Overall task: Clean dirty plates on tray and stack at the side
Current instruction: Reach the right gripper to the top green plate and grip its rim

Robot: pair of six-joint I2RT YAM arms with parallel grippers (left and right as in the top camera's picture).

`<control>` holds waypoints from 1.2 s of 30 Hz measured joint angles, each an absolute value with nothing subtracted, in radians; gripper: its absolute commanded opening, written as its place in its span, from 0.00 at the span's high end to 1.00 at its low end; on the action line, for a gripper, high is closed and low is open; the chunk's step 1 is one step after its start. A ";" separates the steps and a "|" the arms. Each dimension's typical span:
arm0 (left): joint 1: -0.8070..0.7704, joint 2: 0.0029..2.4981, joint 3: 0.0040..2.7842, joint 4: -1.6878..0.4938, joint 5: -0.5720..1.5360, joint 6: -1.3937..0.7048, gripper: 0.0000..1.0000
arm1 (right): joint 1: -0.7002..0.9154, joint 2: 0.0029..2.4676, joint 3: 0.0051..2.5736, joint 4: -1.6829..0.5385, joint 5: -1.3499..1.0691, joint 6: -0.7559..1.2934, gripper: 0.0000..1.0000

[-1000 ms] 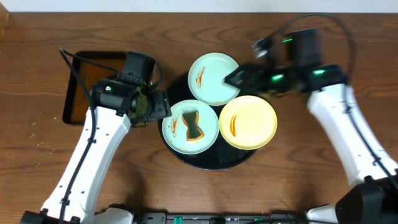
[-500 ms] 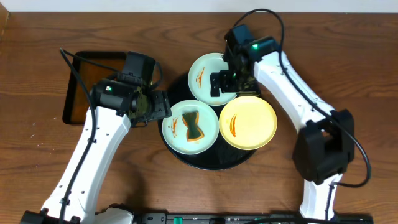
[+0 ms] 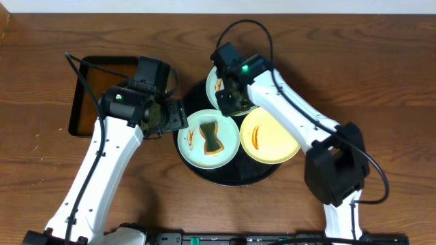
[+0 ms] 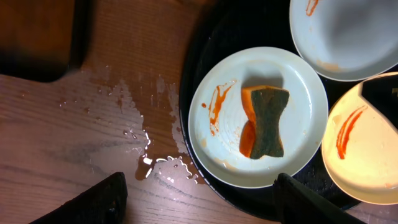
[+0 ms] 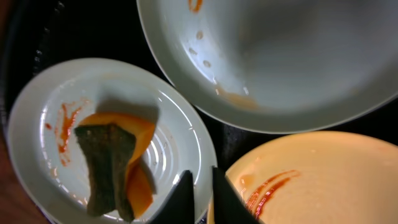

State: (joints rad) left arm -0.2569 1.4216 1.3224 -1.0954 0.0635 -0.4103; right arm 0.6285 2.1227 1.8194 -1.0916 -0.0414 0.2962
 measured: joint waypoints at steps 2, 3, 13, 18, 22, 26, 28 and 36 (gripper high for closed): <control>-0.257 1.422 1.322 -1.096 0.064 -0.410 0.24 | 0.637 2.156 1.819 -1.102 -0.036 0.297 0.93; -0.257 1.422 1.322 -1.095 0.064 -0.410 0.24 | 0.641 2.172 1.819 -1.103 -0.032 0.297 0.92; -0.257 1.422 1.322 -1.096 0.064 -0.410 0.24 | 0.650 2.223 1.819 -1.102 -0.038 0.271 0.74; -0.257 1.422 1.322 -1.096 0.064 -0.410 0.24 | 0.646 2.223 1.810 -1.092 -0.053 0.226 0.71; -0.257 1.422 1.322 -1.095 0.064 -0.410 0.24 | 0.640 2.223 1.780 -1.087 -0.056 0.196 0.73; -0.257 1.422 1.322 -1.095 0.064 -0.410 0.23 | 0.617 2.223 1.773 -1.078 -0.072 0.181 0.72; -0.257 1.422 1.322 -1.096 0.064 -0.410 0.23 | 0.601 2.223 1.756 -1.040 -0.099 0.164 0.71; -0.257 1.422 1.322 -1.093 0.064 -0.410 0.23 | 0.596 2.223 1.687 -0.976 -0.128 0.147 0.83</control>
